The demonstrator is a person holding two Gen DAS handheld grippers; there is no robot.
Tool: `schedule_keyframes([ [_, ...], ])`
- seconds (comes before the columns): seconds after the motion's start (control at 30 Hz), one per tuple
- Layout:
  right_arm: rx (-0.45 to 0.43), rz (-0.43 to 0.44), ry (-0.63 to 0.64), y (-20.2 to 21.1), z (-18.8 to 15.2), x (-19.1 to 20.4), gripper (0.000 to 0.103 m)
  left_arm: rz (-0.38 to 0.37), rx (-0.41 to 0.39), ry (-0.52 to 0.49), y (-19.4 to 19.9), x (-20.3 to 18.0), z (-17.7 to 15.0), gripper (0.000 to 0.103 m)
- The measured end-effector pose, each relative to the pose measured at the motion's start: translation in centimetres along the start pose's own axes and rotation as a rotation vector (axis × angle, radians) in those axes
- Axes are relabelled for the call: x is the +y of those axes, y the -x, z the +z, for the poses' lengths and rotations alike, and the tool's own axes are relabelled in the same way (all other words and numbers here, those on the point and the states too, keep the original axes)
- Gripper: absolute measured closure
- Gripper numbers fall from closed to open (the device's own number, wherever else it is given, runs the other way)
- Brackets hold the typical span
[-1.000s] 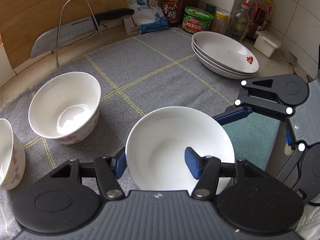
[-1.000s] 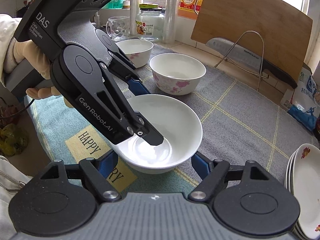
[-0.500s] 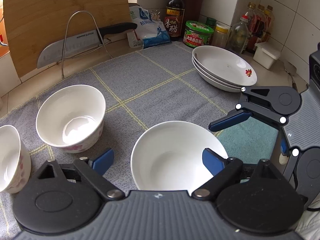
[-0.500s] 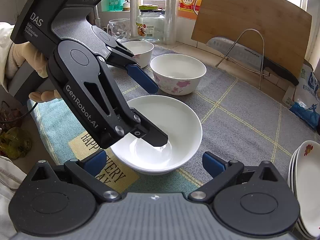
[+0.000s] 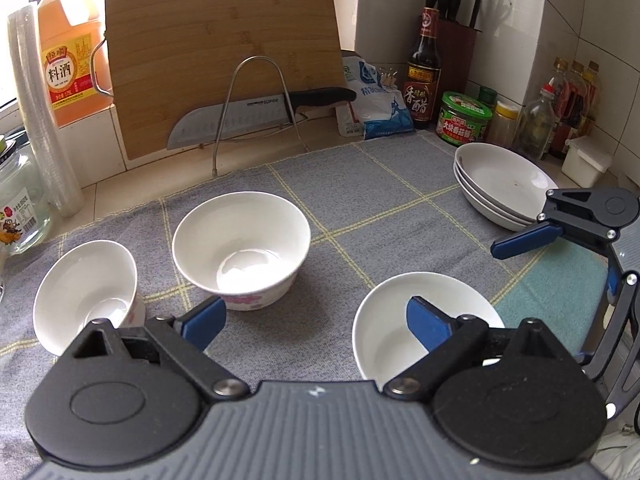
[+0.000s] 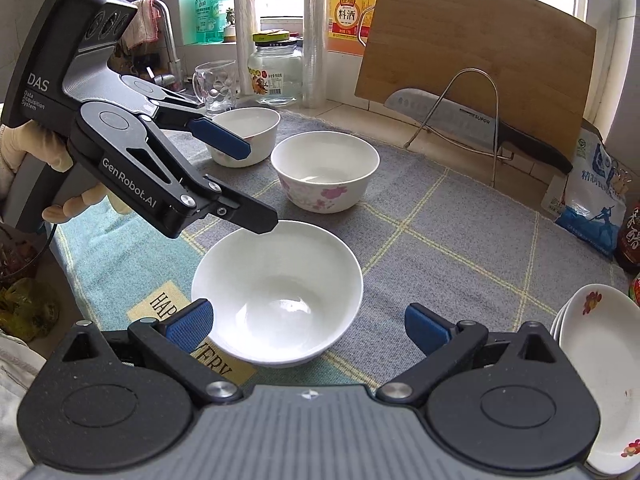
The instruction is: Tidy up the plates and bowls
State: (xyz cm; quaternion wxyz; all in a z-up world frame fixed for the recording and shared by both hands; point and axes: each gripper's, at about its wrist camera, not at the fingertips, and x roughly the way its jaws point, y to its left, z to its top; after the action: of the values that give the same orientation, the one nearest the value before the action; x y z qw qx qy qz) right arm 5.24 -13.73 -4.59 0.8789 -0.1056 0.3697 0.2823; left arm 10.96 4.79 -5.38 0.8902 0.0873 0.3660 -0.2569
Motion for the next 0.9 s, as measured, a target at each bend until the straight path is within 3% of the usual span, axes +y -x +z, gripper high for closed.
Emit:
schedule_keyframes([
  [0.37, -0.017, -0.006, -0.017, -0.9, 2.4, -1.7, 0.000, 0.171, -0.028, 0.028, -1.5, 2.2, -0.9, 0.006],
  [0.9, -0.004, 0.065, -0.004, -5.5, 8.2, -4.7, 0.000, 0.163, -0.059, 0.057, -4.1, 2.7, -0.3, 0.006],
])
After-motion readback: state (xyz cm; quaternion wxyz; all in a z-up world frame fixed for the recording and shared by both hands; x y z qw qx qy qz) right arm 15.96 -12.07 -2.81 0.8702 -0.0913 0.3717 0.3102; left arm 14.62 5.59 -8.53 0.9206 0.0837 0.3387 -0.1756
